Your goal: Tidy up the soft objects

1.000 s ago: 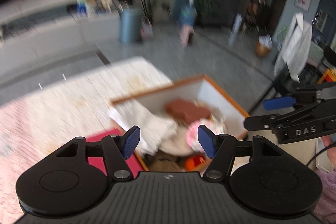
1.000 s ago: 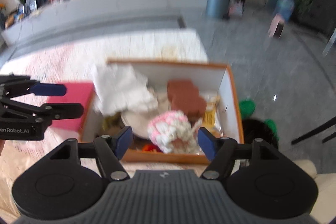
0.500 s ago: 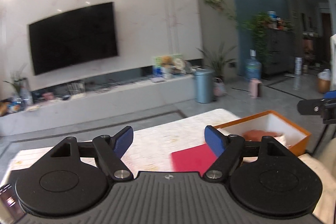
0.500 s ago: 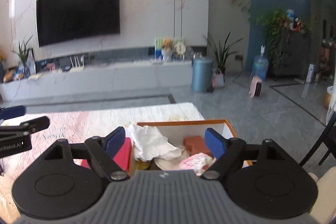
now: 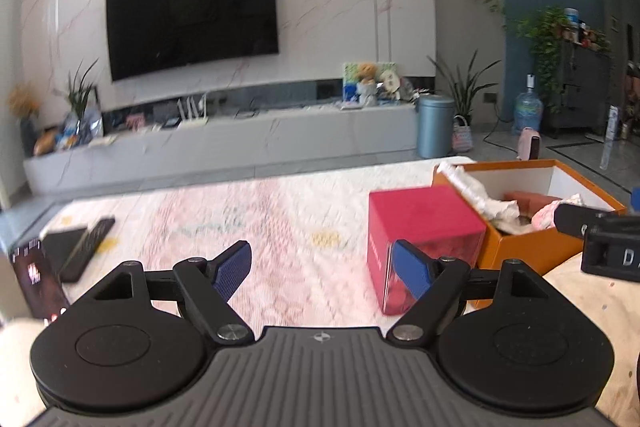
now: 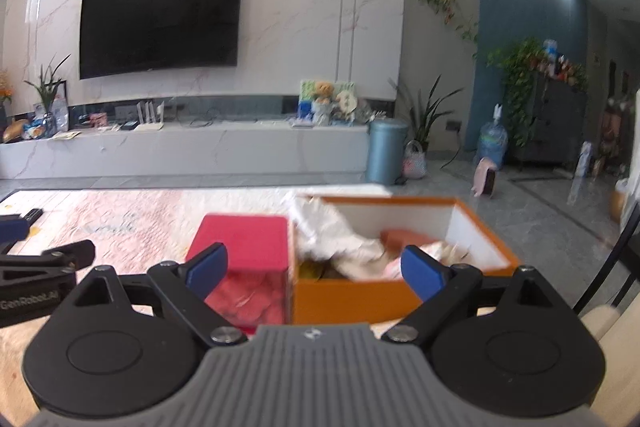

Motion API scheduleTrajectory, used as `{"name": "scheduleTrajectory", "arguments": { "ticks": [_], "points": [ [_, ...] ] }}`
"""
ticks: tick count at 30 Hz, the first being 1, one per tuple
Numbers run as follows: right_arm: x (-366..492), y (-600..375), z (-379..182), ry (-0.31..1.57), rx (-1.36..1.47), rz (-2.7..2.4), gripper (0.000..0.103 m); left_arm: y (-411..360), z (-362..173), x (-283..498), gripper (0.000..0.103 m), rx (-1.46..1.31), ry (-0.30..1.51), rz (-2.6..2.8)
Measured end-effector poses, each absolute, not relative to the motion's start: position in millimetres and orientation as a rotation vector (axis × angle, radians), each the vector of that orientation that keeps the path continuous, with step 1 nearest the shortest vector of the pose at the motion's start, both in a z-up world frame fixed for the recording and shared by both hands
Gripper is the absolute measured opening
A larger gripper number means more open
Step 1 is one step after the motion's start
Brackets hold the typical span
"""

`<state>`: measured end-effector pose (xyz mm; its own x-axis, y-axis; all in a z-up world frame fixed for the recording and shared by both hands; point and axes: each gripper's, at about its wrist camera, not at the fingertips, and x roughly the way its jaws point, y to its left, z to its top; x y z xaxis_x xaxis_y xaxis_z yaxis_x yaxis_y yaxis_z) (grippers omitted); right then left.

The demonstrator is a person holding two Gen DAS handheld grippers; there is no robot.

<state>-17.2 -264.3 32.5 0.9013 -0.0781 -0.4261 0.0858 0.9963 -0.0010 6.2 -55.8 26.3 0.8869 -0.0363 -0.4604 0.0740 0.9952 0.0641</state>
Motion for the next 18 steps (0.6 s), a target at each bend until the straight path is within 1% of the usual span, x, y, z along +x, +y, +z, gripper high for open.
{"name": "scheduleTrajectory", "arguments": {
  "ticks": [7, 18],
  "points": [
    [-27.3, -260.1, 10.4, 0.470, 0.050, -0.076, 0.093, -40.4, 14.8, -5.4, 0.094, 0.039, 0.518, -0.020],
    [-29.7, -264.8, 8.4, 0.459, 0.079, -0.079, 0.093, -46.7, 12.9, -10.0, 0.094, 0.067, 0.499, -0.008]
  ]
}}
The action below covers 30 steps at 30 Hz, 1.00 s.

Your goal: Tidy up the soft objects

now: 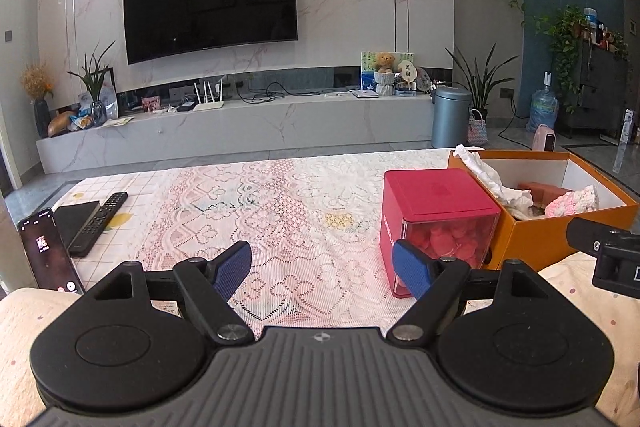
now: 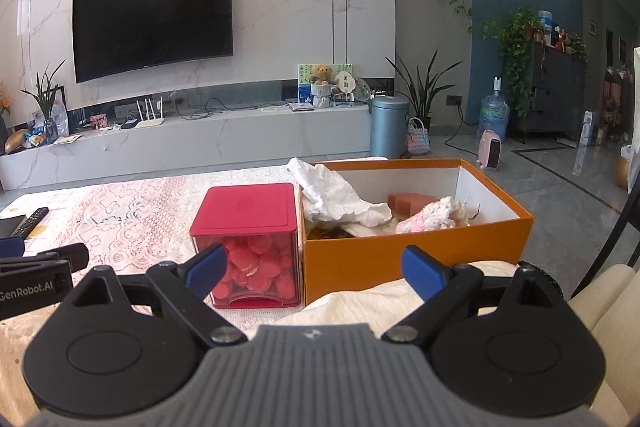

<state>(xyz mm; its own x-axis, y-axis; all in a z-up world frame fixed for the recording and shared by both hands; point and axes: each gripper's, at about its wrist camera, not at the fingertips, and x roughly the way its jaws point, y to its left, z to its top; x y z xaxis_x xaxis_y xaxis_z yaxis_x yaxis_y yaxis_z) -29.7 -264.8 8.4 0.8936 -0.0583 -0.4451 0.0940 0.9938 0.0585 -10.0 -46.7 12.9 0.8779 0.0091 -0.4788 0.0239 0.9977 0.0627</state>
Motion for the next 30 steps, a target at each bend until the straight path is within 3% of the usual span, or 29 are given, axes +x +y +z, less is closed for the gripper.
{"name": "scheduleTrajectory", "arguments": {
  "ticks": [30],
  "points": [
    [-31.9, -265.3, 14.0, 0.445, 0.077, -0.074, 0.093, -48.1, 14.3, -10.4, 0.094, 0.076, 0.499, -0.009]
  ]
}}
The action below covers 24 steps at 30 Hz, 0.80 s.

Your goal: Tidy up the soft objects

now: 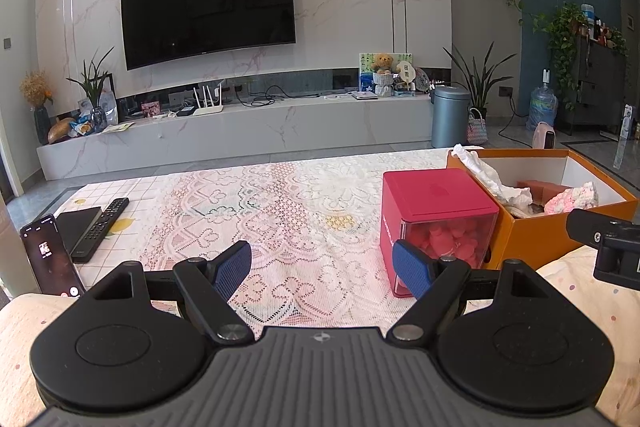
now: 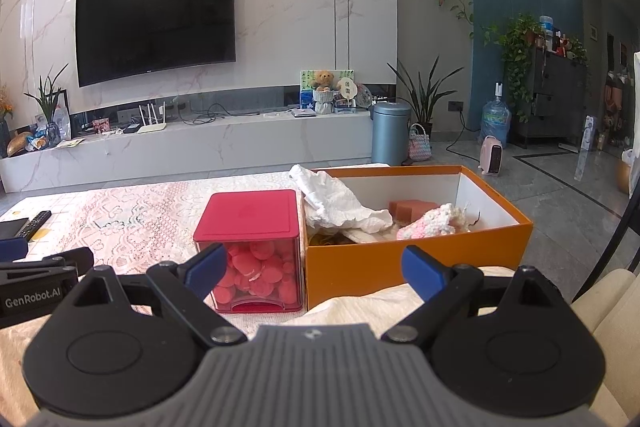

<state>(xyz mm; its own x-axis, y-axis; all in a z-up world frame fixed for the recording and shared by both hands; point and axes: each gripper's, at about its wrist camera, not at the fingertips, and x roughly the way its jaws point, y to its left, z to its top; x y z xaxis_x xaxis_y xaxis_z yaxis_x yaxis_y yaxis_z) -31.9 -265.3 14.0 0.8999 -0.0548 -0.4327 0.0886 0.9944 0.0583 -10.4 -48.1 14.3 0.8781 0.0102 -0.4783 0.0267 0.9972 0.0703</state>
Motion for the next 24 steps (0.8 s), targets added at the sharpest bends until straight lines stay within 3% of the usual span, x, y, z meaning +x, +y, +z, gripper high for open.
{"name": "scheduleTrajectory", "arguments": {
  "ticks": [24],
  "points": [
    [-31.3, -266.0, 14.5, 0.448, 0.075, -0.071, 0.093, -46.0, 15.4, -10.6, 0.094, 0.080, 0.508, -0.017]
  ]
}}
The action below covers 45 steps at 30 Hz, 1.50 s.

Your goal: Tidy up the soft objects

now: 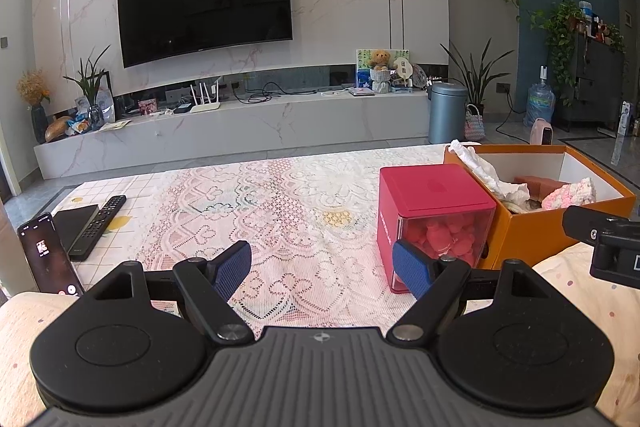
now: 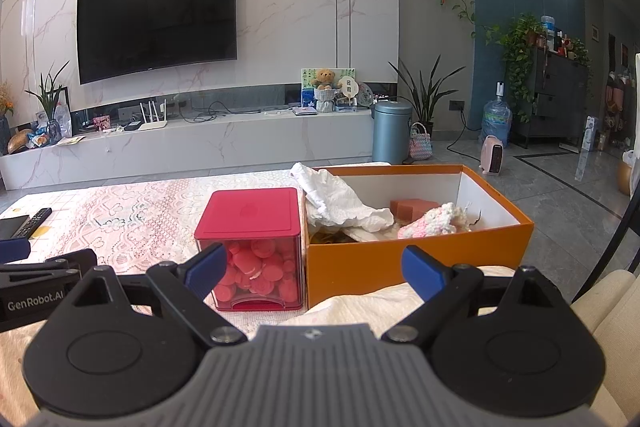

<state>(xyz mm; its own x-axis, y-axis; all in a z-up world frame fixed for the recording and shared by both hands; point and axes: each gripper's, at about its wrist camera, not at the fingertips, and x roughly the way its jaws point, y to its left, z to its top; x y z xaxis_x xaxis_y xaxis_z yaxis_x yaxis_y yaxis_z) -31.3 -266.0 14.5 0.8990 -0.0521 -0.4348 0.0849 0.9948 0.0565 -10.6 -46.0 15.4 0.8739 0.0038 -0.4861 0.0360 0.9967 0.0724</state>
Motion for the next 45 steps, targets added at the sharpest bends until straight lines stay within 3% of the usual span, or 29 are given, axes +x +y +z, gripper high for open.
{"name": "scheduleTrajectory", "arguments": {
  "ticks": [45],
  "points": [
    [-30.4, -267.4, 12.9, 0.454, 0.073, -0.065, 0.093, -47.2, 14.5, -12.8, 0.094, 0.080, 0.510, -0.019]
  ]
}}
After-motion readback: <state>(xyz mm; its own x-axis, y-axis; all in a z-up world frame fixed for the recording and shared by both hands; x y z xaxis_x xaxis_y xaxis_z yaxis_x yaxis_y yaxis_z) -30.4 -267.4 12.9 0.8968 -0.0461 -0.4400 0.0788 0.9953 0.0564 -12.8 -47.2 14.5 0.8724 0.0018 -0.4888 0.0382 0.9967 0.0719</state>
